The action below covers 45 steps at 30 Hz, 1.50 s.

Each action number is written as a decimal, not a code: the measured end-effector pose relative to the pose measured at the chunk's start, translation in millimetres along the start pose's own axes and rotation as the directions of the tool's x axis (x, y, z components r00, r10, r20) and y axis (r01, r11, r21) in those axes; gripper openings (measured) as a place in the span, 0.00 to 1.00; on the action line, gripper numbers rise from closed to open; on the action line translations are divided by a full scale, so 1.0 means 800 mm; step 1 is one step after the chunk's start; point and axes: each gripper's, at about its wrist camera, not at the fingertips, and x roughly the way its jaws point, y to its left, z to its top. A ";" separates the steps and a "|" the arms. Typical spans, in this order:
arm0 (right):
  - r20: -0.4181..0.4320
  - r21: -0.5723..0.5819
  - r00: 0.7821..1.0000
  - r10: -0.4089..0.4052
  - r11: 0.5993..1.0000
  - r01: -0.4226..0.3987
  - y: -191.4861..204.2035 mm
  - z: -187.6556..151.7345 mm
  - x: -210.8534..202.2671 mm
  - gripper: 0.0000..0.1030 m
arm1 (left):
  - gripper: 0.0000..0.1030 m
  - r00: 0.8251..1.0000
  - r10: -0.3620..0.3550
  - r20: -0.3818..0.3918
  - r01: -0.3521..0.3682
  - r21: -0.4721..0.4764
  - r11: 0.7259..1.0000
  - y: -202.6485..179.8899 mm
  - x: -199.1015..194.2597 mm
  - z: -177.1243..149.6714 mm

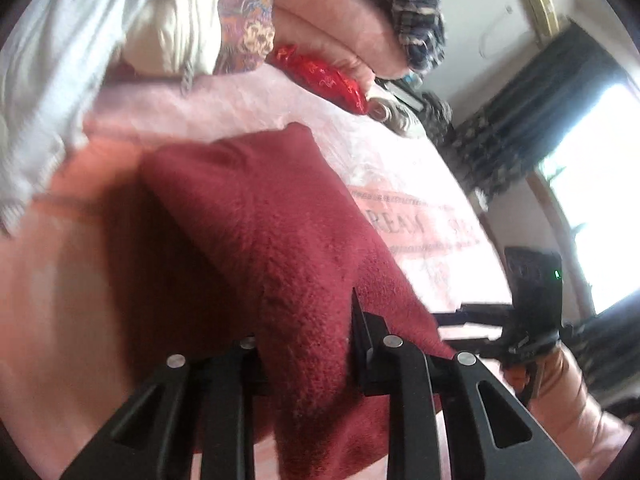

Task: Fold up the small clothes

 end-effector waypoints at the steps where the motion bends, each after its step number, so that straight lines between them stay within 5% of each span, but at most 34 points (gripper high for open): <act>1: -0.006 -0.008 1.000 0.000 1.000 0.000 0.004 0.000 0.004 0.63 | 0.24 1.000 0.024 -0.009 -0.024 0.021 0.999 0.008 -0.006 0.000; 4: -0.004 -0.042 1.000 0.007 0.999 -0.007 0.019 0.000 0.016 0.64 | 0.25 0.998 0.061 -0.027 -0.059 0.069 0.996 0.029 -0.009 -0.004; 9: -0.040 -0.159 0.999 -0.023 0.987 0.016 0.067 -0.003 0.054 0.67 | 0.27 0.999 -0.052 -0.007 0.051 -0.066 0.997 0.058 0.003 -0.021; 16: 0.014 -0.179 1.000 -0.027 0.983 0.029 0.104 0.019 0.069 0.66 | 0.28 0.998 -0.064 -0.017 0.063 -0.063 0.996 0.051 0.009 -0.025; 18: 0.010 -0.148 1.000 -0.026 0.989 0.027 0.101 0.024 0.077 0.54 | 0.28 0.998 -0.069 -0.014 0.068 -0.068 0.995 0.053 0.011 -0.026; 20: -0.021 -0.124 1.000 0.000 0.992 -0.003 0.095 0.024 0.087 0.24 | 0.28 0.997 -0.073 -0.019 0.072 -0.072 0.995 0.056 0.013 -0.027; 22: -0.010 -0.139 0.999 -0.035 0.990 0.034 0.092 0.023 0.085 0.08 | 0.29 0.997 -0.069 -0.022 0.068 -0.074 0.995 0.059 0.012 -0.028; 25: 0.019 -0.181 0.999 -0.027 0.983 0.030 0.093 0.017 0.058 0.06 | 0.28 0.997 -0.074 -0.024 0.072 -0.048 0.996 0.057 0.006 -0.027; 31: 0.061 -0.267 0.985 -0.160 0.949 0.170 0.088 -0.011 -0.006 0.04 | 0.26 0.995 -0.070 -0.064 0.075 0.071 0.995 0.032 0.013 -0.027; 34: 0.016 -0.247 0.979 -0.201 0.948 0.199 0.062 -0.025 -0.006 0.00 | 0.26 0.991 -0.059 -0.122 0.072 0.102 0.992 0.023 0.029 -0.032; 37: -0.040 -0.236 0.947 -0.319 0.924 0.302 0.032 -0.043 0.012 0.00 | 0.28 0.984 0.023 -0.174 0.001 0.140 0.990 0.021 0.054 -0.041; 42: -0.084 -0.155 0.970 -0.230 0.964 0.215 0.003 -0.048 0.025 0.01 | 0.46 0.989 0.005 -0.151 0.001 0.045 0.999 0.043 0.061 -0.053; 45: -0.059 -0.164 0.979 -0.195 0.969 0.184 0.018 -0.042 0.019 0.25 | 0.52 0.992 -0.015 -0.128 0.010 -0.033 0.999 0.045 0.037 -0.070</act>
